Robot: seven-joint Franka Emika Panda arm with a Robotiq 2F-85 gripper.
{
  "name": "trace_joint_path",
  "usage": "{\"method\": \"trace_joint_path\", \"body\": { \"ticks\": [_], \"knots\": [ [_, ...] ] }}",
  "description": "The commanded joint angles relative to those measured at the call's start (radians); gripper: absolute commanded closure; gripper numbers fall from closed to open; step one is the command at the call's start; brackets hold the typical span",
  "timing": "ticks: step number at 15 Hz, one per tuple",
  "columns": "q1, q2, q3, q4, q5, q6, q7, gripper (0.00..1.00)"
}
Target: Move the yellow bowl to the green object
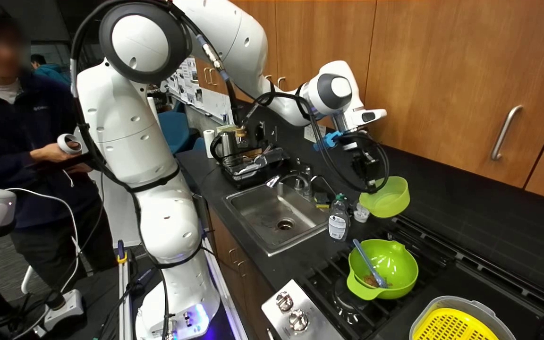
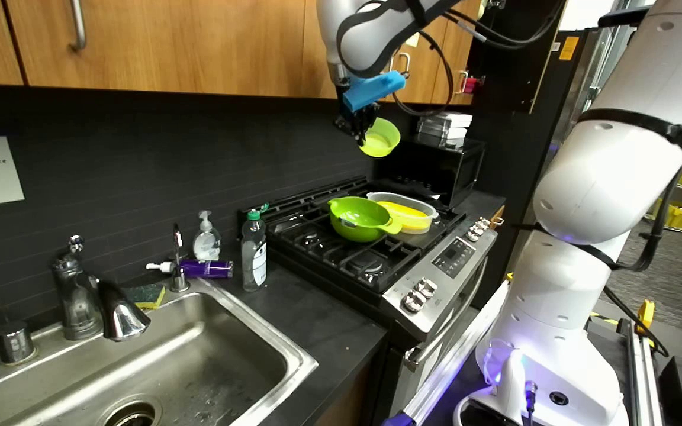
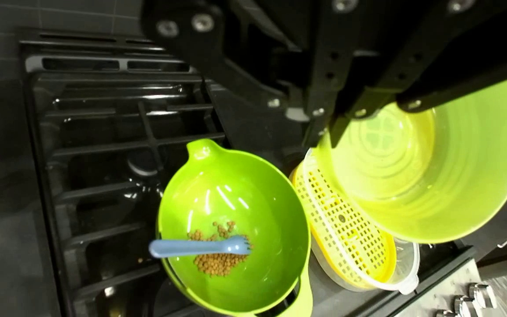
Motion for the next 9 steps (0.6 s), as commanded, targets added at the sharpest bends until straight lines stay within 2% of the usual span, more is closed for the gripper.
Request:
{"method": "trace_joint_path", "body": {
  "ticks": [1, 9],
  "knots": [
    [0.01, -0.008, -0.003, 0.005, 0.052, -0.064, -0.112, 0.99],
    [0.039, 0.005, 0.013, 0.007, 0.087, -0.165, -0.305, 0.99]
  ]
}}
